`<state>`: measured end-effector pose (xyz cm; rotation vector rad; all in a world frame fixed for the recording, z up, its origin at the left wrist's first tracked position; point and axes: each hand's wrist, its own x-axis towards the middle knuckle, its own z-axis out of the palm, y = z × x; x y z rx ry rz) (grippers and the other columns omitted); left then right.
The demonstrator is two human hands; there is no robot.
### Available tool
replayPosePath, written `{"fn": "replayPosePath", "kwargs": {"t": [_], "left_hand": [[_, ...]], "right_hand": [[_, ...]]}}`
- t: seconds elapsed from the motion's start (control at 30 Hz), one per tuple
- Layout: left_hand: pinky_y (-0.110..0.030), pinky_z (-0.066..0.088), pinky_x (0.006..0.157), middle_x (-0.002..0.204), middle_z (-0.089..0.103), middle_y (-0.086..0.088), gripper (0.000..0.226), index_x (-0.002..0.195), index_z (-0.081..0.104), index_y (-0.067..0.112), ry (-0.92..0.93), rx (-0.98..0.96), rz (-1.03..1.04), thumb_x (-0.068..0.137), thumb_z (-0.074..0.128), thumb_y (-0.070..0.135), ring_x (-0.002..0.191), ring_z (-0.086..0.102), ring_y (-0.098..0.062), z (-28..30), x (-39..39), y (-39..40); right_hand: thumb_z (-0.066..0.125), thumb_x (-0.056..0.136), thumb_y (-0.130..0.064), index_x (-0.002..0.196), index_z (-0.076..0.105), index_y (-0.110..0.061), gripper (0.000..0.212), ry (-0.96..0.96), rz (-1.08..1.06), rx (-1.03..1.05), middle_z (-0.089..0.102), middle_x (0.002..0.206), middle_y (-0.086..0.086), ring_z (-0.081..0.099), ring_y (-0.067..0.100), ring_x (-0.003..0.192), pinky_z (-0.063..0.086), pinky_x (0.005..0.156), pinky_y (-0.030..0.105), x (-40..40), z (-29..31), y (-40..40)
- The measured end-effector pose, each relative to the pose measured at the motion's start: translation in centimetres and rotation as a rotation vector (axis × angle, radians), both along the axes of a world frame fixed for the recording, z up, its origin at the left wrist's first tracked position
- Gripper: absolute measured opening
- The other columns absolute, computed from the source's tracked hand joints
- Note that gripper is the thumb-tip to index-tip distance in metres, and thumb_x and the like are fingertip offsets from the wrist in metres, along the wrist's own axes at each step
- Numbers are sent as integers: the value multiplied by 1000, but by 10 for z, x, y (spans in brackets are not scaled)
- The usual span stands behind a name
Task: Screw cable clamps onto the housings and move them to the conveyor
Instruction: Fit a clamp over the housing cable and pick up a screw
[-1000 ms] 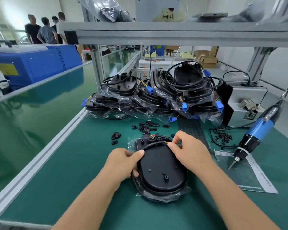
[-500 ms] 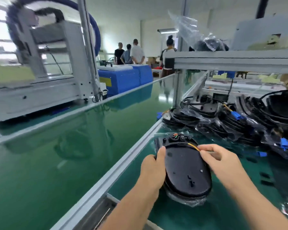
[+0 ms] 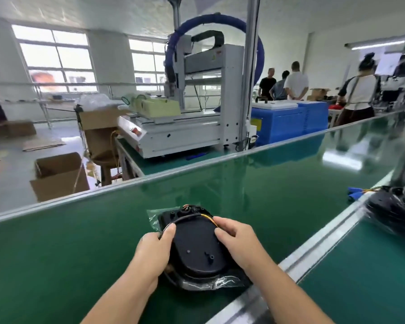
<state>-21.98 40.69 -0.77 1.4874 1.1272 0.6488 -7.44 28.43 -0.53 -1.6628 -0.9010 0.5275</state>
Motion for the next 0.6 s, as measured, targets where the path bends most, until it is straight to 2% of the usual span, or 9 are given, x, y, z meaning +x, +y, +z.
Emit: {"fn": "replayPosePath", "kwargs": {"t": [0.13, 0.2, 0.27, 0.37, 0.47, 0.53, 0.6], "left_hand": [[-31, 44, 64, 69, 58, -7, 51, 85, 62, -1, 44, -19, 82, 96, 50, 47, 67, 56, -28, -1, -40, 32], [-29, 45, 56, 58, 53, -4, 47, 85, 61, 0, 44, -66, 80, 96, 51, 44, 53, 54, -24, -2, -51, 37], [-29, 48, 53, 57, 52, -5, 45, 84, 59, 0, 53, -92, 83, 96, 51, 42, 47, 53, -23, -3, -57, 37], [-34, 55, 53, 60, 53, -8, 44, 78, 56, 3, 74, -72, 89, 96, 53, 43, 47, 54, -25, -3, -58, 39], [-48, 60, 74, 63, 56, -13, 46, 71, 56, 4, 166, 34, 106, 94, 54, 44, 58, 60, -29, -3, -57, 42], [-41, 59, 73, 56, 58, -11, 51, 60, 50, 6, 276, 134, 93, 94, 53, 44, 61, 63, -31, 0, -56, 41], [-32, 51, 66, 53, 59, -7, 56, 53, 46, 9, 475, 287, 62, 96, 49, 45, 67, 65, -31, 4, -57, 40]], "right_hand": [[55, 94, -9, 130, 60, -12, 36, -17, 88, -21, 65, 124, -5, 59, 5, 113, 45, 102, 23, -27, -3, 45], [56, 94, -11, 130, 60, -13, 36, -40, 109, -34, 64, 126, -4, 58, 6, 115, 44, 103, 25, -34, -4, 57], [56, 94, -11, 129, 61, -12, 36, -63, 111, -46, 64, 126, -3, 58, 7, 114, 44, 103, 25, -38, -6, 64], [55, 94, -11, 128, 61, -12, 34, -74, 100, -61, 64, 126, -3, 58, 8, 116, 44, 104, 27, -39, -9, 68], [54, 96, -17, 129, 61, -16, 34, -148, 77, -85, 63, 128, -6, 55, 9, 121, 40, 105, 24, -40, -11, 66], [50, 98, -25, 132, 58, -22, 35, -250, 73, -129, 59, 134, -9, 50, 9, 127, 36, 107, 23, -40, -11, 65], [46, 99, -33, 136, 54, -27, 38, -305, 86, -181, 50, 142, -10, 42, 10, 134, 31, 112, 28, -40, -11, 60]]}}
